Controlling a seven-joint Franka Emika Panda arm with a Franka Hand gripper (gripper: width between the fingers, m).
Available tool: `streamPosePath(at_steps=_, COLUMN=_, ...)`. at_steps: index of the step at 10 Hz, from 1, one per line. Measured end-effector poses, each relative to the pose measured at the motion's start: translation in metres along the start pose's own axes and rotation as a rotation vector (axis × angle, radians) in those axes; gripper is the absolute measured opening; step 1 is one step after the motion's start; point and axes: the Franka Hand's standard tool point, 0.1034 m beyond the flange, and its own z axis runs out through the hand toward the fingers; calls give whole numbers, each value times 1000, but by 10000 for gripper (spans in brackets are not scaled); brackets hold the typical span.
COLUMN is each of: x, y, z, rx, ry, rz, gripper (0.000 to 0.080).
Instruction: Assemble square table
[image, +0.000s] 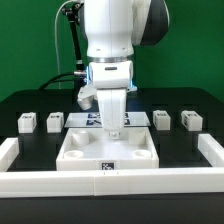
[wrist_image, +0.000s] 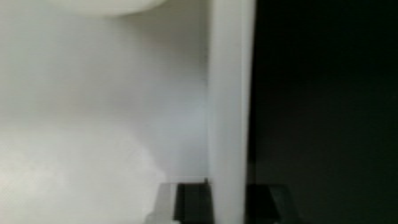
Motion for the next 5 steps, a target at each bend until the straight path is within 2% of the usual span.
streamPosePath(at_steps=5, x=51, y=19, z=2, rx=-16, ry=23, rz=15, gripper=58)
